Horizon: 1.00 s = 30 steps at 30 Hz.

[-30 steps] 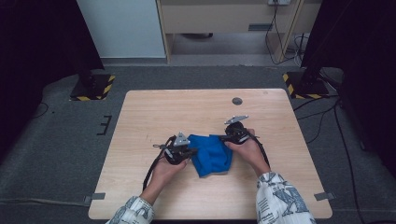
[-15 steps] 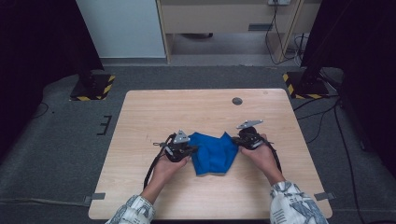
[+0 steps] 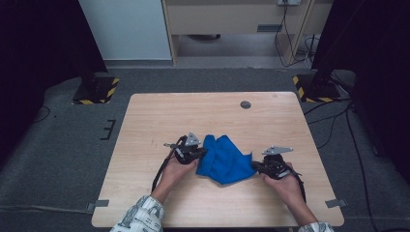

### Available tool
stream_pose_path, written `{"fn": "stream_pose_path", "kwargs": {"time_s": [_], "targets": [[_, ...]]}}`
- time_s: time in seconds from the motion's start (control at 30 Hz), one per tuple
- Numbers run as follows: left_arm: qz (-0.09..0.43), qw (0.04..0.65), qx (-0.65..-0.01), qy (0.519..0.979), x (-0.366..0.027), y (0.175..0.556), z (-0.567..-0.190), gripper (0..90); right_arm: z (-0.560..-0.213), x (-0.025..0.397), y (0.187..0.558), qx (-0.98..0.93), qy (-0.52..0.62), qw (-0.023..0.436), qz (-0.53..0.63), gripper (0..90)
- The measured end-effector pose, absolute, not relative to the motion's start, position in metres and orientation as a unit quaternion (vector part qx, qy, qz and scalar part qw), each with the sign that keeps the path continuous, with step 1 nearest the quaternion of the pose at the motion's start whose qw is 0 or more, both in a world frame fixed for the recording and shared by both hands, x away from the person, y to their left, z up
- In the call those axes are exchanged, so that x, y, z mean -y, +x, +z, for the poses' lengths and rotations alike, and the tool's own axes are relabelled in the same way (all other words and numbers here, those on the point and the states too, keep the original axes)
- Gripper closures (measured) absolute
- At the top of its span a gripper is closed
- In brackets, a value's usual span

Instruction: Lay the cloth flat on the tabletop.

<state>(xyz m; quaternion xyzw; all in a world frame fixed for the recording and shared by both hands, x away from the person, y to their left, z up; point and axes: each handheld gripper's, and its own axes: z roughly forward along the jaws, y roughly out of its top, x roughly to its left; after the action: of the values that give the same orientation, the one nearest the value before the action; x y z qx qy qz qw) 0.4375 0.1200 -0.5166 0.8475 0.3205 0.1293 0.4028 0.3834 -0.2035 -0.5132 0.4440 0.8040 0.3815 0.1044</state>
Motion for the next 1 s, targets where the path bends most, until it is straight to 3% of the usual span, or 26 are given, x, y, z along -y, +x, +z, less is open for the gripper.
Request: {"fn": "stream_pose_path", "kwargs": {"time_s": [0.1, 0.23, 0.47, 0.57, 0.73, 0.8, 1.0], "targets": [[0.13, 0.407, -0.32, 0.846, -0.121, 0.436, -0.515, 81.1, -0.516, 0.202, 0.382, -0.806, 0.44, 0.105, 0.382, 82.0], [0.14, 0.423, -0.33, 0.833, -0.126, 0.433, -0.511, 65.2, -0.516, 0.2, 0.388, -0.807, 0.439, 0.107, 0.381, 68.7], [0.148, 0.456, -0.344, 0.808, -0.135, 0.424, -0.492, 56.0, -0.509, 0.198, 0.395, -0.807, 0.436, 0.117, 0.38, 53.4], [0.148, 0.467, -0.352, 0.798, -0.133, 0.42, -0.483, 55.8, -0.506, 0.199, 0.398, -0.803, 0.443, 0.128, 0.379, 53.0], [0.158, 0.456, -0.36, 0.798, -0.12, 0.416, -0.48, 48.8, -0.503, 0.205, 0.407, -0.79, 0.458, 0.148, 0.379, 63.7], [0.165, 0.455, -0.358, 0.799, -0.115, 0.416, -0.481, 47.0, -0.506, 0.209, 0.412, -0.782, 0.474, 0.152, 0.375, 64.1], [0.162, 0.452, -0.35, 0.804, -0.099, 0.414, -0.484, 41.8, -0.514, 0.209, 0.42, -0.783, 0.472, 0.135, 0.381, 53.0]]}}
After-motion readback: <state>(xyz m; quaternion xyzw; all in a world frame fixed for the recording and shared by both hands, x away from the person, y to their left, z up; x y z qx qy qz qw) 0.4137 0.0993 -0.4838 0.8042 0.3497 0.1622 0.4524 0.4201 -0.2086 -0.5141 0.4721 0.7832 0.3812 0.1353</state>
